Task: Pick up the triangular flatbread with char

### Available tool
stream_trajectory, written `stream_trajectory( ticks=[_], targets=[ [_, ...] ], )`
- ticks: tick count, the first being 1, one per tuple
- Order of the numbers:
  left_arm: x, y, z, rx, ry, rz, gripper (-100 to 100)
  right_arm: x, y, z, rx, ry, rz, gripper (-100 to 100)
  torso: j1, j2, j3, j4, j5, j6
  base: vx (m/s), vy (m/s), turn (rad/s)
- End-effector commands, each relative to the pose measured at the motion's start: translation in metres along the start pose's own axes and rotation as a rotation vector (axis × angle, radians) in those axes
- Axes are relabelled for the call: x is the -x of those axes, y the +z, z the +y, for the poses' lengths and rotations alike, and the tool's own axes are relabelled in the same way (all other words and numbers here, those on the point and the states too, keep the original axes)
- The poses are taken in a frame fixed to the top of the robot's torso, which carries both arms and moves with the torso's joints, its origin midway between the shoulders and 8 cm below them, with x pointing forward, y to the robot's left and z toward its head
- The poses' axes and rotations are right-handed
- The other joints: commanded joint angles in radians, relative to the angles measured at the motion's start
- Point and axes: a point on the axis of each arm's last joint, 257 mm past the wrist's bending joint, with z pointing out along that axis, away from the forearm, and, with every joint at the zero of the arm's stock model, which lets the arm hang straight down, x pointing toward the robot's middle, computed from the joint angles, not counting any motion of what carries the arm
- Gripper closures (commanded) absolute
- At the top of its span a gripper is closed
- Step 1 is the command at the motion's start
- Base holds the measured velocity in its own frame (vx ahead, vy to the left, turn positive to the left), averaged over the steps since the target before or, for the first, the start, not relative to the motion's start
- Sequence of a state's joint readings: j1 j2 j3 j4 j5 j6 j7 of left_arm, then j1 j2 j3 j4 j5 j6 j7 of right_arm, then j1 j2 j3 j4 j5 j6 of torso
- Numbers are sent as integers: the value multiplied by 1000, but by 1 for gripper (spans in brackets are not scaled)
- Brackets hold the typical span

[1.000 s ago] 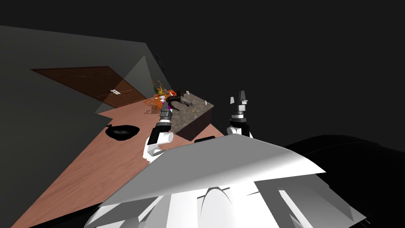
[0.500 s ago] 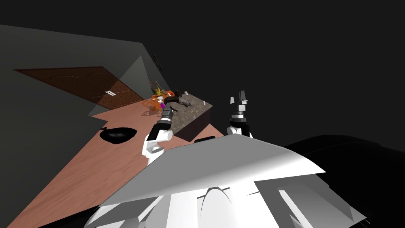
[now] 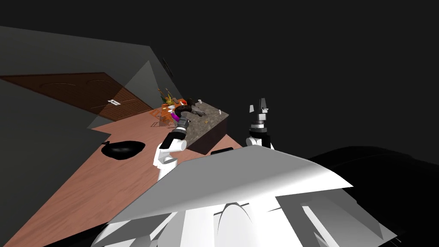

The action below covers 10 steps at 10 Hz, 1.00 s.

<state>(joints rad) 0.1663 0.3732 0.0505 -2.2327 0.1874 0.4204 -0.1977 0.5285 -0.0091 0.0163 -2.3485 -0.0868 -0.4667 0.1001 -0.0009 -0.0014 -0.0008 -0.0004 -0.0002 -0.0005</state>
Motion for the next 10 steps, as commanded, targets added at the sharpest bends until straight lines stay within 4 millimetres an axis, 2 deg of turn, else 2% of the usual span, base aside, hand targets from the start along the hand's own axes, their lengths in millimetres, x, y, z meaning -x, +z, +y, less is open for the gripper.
stream_trajectory(
  ticks=[1,7,8,9,10],
  targets=[
    [-3,5,12,46,17,21,-100,0,0,0,0,0,0,0,0,0,0,0,0,0,30,-22,-74],
    [-14,10,57,210,60,84,-100,0,0,0,0,0,0,0,-2,-2,-1,-1,0,0,43,-31,-68],
    [-17,10,70,258,74,103,-100,0,0,0,0,0,0,0,-1,-2,-1,0,0,0,52,-19,-98],
    [-17,10,71,262,74,104,-100,0,0,0,0,0,0,0,0,-2,-1,0,0,0,40,-16,-37],
    [-19,9,86,312,88,123,-100,0,0,0,0,0,0,0,0,-1,-1,0,0,0,45,-31,-64]
  ],
)
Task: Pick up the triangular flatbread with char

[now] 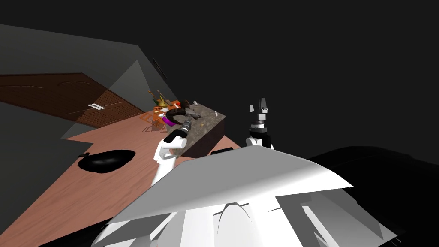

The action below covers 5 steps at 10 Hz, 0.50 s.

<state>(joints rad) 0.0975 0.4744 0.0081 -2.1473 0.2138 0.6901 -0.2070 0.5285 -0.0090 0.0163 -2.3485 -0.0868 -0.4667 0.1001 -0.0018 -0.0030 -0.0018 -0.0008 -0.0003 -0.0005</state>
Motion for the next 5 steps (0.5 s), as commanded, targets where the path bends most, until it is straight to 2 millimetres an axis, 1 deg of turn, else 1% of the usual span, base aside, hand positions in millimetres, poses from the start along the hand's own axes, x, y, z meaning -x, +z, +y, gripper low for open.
stream_trajectory(
  ticks=[1,3,4,5],
  targets=[
    [-1,3,8,30,7,10,-100,0,0,0,0,0,0,0,0,0,0,0,0,0,44,-23,-38],
    [-7,7,33,116,34,43,-100,0,0,0,0,0,0,0,0,0,0,0,0,0,71,-37,-109],
    [-8,7,37,134,34,46,-100,0,0,0,0,0,0,0,-1,-2,-1,0,0,0,70,-26,-43],
    [-10,8,51,181,48,62,-100,0,0,0,0,0,0,0,0,-2,-1,0,0,0,59,-29,-69]
  ],
)
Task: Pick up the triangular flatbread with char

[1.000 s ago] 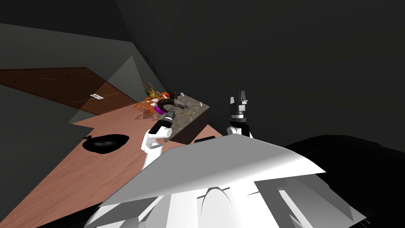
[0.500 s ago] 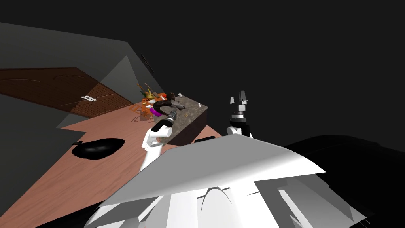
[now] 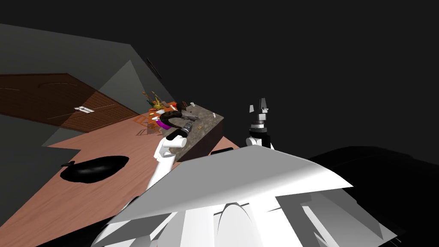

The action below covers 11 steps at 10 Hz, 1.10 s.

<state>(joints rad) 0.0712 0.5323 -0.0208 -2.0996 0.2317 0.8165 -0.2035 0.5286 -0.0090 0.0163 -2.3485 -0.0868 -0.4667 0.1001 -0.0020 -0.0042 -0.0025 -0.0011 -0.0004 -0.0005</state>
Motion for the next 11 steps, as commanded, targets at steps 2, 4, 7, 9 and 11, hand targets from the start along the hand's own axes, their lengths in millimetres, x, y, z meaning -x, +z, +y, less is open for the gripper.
stream_trajectory(
  ticks=[2,4,7,9,11],
  targets=[
    [-5,5,24,85,20,25,-100,0,0,0,0,0,0,0,0,-1,0,0,0,0,69,-27,-81],
    [-10,7,52,178,44,52,-100,0,0,0,0,0,0,0,0,0,0,0,0,0,67,-28,-89],
    [-15,5,92,313,77,85,-100,0,0,0,0,0,0,0,-1,-2,-1,0,0,0,92,-37,-93],
    [-18,1,115,386,94,102,-100,0,0,0,0,0,0,0,0,0,0,0,0,0,58,-22,-62],
    [-22,-3,134,445,105,119,-100,0,0,0,0,0,0,0,1,1,0,0,0,0,51,-14,-54]
  ],
)
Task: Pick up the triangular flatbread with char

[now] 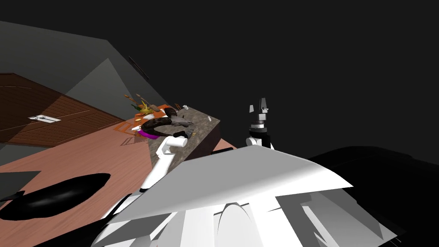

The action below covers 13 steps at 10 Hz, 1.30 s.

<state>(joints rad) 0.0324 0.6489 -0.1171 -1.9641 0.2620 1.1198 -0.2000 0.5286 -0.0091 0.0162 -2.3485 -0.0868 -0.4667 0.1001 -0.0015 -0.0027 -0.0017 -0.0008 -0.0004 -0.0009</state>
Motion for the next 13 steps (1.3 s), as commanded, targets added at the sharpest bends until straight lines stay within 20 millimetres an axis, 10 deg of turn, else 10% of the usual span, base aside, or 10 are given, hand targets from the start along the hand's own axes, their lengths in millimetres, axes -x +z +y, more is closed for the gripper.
stream_trajectory(
  ticks=[1,2,3,4,7,8,12,13],
  targets=[
    [-11,5,24,63,8,24,-100,0,0,0,0,0,0,0,0,0,0,0,0,0,36,-26,-44],
    [-7,5,12,38,4,14,-100,0,0,0,0,0,0,0,-1,1,0,0,0,0,15,-13,-6],
    [-8,6,14,44,5,16,0,0,0,0,0,0,0,0,0,2,1,0,0,0,0,0,0],
    [-9,13,17,45,0,13,-100,0,0,0,0,0,0,0,1,3,2,1,0,0,13,2,-50],
    [-9,19,21,49,-5,12,-100,0,0,0,0,0,0,0,2,1,1,0,0,0,26,14,-33],
    [-9,19,21,48,-5,11,100,0,0,0,0,0,0,0,2,2,1,1,0,0,0,3,16],
    [-9,19,22,49,-5,11,100,0,0,0,0,0,0,0,1,3,2,1,0,0,0,0,0],
    [-9,19,22,49,-5,11,0,0,0,0,0,0,0,0,1,3,2,1,0,0,0,0,0]
  ],
)
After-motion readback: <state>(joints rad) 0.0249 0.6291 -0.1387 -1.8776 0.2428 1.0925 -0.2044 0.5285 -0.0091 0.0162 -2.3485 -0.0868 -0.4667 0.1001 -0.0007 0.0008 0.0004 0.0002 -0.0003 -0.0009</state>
